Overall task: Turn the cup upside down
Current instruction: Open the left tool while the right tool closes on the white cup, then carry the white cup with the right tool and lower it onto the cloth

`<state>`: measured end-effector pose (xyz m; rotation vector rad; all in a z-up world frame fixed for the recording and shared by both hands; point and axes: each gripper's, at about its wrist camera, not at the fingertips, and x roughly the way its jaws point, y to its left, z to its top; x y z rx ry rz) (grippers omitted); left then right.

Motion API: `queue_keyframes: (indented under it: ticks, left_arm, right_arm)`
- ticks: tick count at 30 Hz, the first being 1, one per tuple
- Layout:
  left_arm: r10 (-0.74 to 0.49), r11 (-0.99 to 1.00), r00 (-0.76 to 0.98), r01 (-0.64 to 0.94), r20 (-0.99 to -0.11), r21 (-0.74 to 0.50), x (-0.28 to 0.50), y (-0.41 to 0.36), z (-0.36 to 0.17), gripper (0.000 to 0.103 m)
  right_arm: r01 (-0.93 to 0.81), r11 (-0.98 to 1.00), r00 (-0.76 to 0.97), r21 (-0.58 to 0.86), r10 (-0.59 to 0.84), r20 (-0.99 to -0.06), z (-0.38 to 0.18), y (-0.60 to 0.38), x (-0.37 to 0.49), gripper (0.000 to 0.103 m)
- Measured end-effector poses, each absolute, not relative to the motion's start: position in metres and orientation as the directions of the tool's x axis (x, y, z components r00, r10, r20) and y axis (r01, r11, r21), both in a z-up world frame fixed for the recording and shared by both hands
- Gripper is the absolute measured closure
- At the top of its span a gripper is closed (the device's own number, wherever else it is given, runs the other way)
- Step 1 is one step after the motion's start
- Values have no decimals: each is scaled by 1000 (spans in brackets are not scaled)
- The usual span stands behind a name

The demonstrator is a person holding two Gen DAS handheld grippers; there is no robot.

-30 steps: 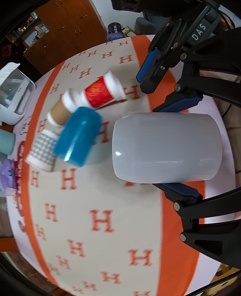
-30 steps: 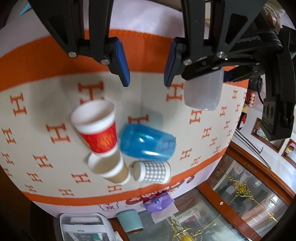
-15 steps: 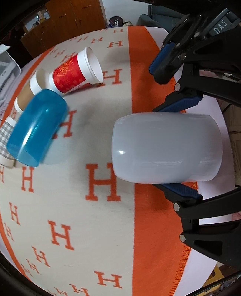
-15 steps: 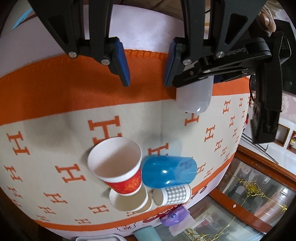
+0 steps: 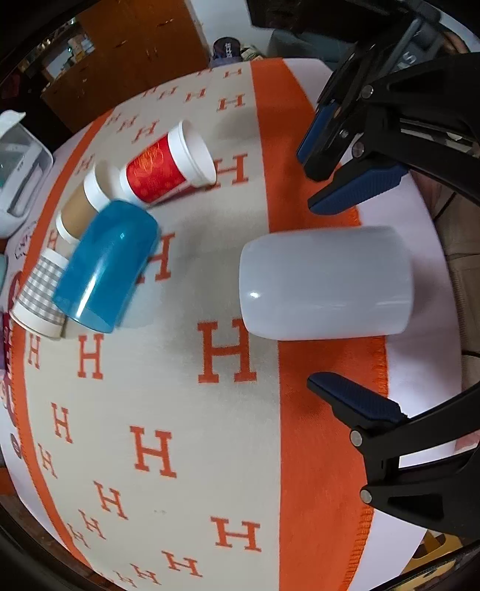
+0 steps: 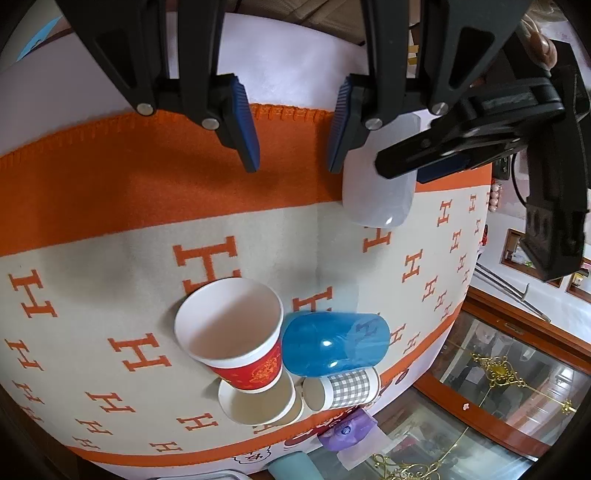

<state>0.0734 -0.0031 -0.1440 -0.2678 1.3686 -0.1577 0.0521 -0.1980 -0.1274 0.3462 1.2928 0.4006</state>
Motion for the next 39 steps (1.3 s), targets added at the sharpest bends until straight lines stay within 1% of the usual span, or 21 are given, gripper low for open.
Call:
queue_keyframes:
  ticks: [6, 11, 14, 18, 22, 27, 34, 37, 39]
  left_arm:
    - [-268, 958, 302, -15, -915, -286, 62, 8, -106, 17]
    - [-286, 951, 431, 21, -856, -308, 49, 35, -79, 15]
    - [-274, 950, 487, 3, -829, -313, 44, 53, -76, 15]
    - [-228, 961, 461, -35, -858, -274, 47, 68, -84, 15]
    - [-150, 981, 474, -40, -868, -191, 45, 72, -93, 15]
    - [-129, 988, 446, -20, -886, -154, 40, 71, -109, 15]
    - [-130, 986, 390, -45, -912, -160, 43, 77, -133, 15]
    - [-139, 984, 374, -49, -917, -169, 44, 79, -140, 15]
    - [-144, 983, 366, -50, -920, -174, 45, 79, -144, 15]
  right_arm:
    - [-103, 844, 182, 526, 536, -824, -128, -189, 56, 64]
    - [-108, 797, 140, 594, 604, -785, -130, -176, 62, 62]
    - [-110, 776, 120, 621, 631, -767, -131, -167, 66, 62]
    - [-111, 758, 102, 643, 652, -751, -132, -156, 72, 56]
    - [-110, 766, 91, 633, 642, -761, -136, -145, 82, 55]
    - [-115, 769, 70, 629, 638, -767, -144, -135, 93, 53]
    - [-127, 758, 54, 640, 650, -758, -151, -127, 101, 46]
    - [-151, 764, 38, 628, 639, -768, -153, -119, 101, 41]
    - [-155, 764, 28, 626, 637, -770, -154, -117, 102, 40]
